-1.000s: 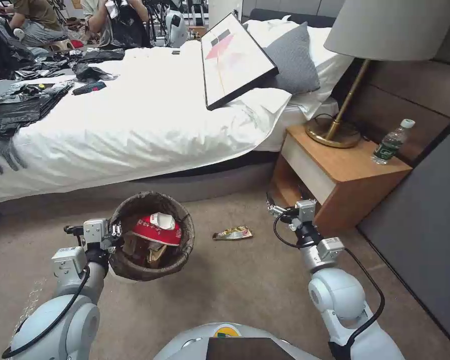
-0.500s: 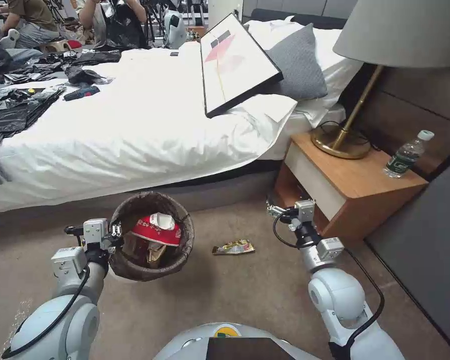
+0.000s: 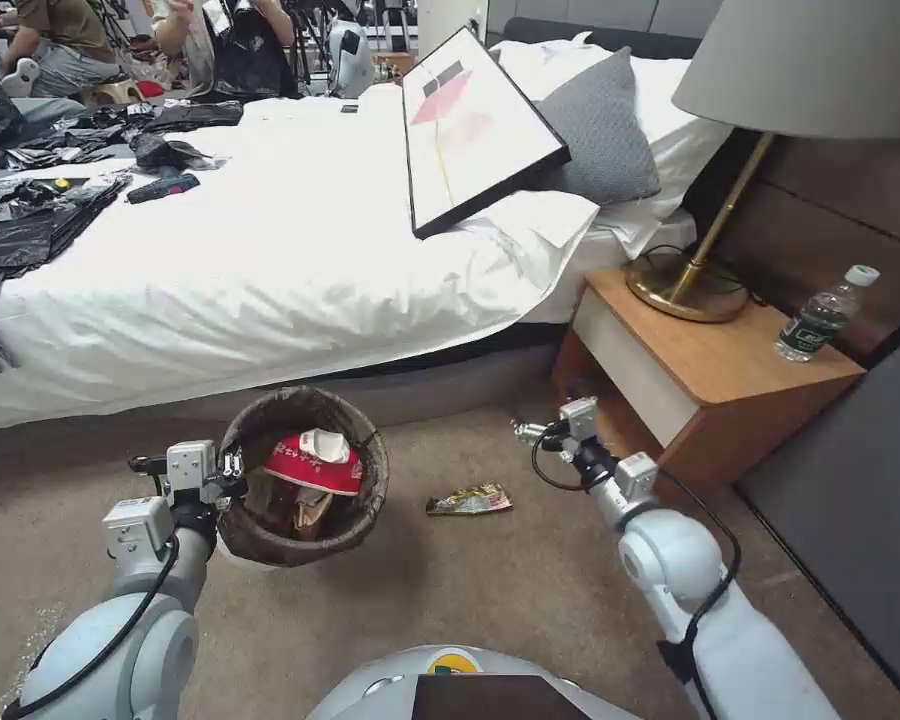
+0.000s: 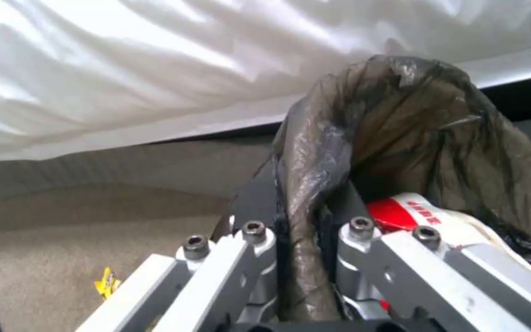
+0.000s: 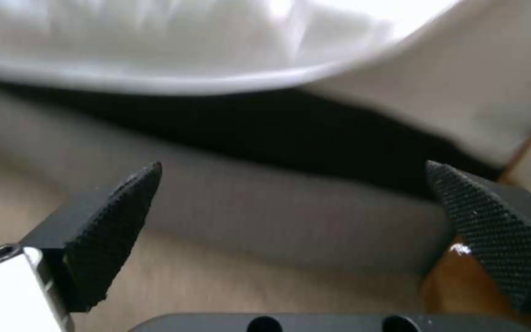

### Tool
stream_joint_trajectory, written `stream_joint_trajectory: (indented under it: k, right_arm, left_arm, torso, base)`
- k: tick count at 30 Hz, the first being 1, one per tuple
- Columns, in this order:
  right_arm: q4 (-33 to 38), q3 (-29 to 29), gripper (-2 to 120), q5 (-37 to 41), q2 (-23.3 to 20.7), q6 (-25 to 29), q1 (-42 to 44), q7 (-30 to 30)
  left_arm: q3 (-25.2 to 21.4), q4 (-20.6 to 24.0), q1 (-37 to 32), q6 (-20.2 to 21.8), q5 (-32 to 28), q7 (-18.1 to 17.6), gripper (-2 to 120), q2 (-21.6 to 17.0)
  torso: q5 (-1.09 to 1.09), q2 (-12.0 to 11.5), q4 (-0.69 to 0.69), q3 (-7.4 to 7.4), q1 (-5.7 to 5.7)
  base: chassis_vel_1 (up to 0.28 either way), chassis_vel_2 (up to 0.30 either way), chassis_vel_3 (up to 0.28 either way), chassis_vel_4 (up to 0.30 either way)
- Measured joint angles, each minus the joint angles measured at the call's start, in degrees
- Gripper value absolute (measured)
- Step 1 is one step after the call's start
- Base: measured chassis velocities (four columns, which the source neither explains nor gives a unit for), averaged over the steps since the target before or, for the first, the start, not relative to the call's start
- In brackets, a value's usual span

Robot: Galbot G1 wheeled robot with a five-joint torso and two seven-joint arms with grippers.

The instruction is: Pick up the trash bin, then pick up the garbage from the floor and place it into the trash bin.

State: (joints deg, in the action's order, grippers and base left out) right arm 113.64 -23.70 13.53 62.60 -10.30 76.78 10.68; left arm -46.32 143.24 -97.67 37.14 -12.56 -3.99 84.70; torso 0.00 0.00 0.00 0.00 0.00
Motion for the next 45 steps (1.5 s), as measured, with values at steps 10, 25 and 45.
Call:
stream_joint_trajectory:
  k: [10, 25, 45]
  right_arm:
    - [-12.58, 9.28, 100, 5.11, -5.96, -0.89, -8.64, 4.27]
    - [-25.92, 14.43, 100, 2.38, -4.18, -1.6, -13.22, 14.01]
    - [-41.0, 18.44, 100, -4.25, 4.25, 2.09, -19.5, 19.46]
  left_arm:
    - [-0.09, 0.0, -0.76, 0.57, -0.07, -0.1, 7, 0.33]
    - [0.25, 0.0, -0.54, 0.85, 0.07, -0.16, 7, 0.52]
    - [0.22, 0.0, -0.9, 0.95, 0.31, -0.06, 7, 0.71]
  torso:
    - [0.0, 0.0, 0.02, 0.0, 0.0]
    - [-0.01, 0.0, 0.0, 0.0, 0.0]
    - [-0.01, 0.01, 0.0, 0.0, 0.0]
  base:
    - [0.0, 0.0, 0.0, 0.0]
    - [0.0, 0.0, 0.0, 0.0]
    - [0.0, 0.0, 0.0, 0.0]
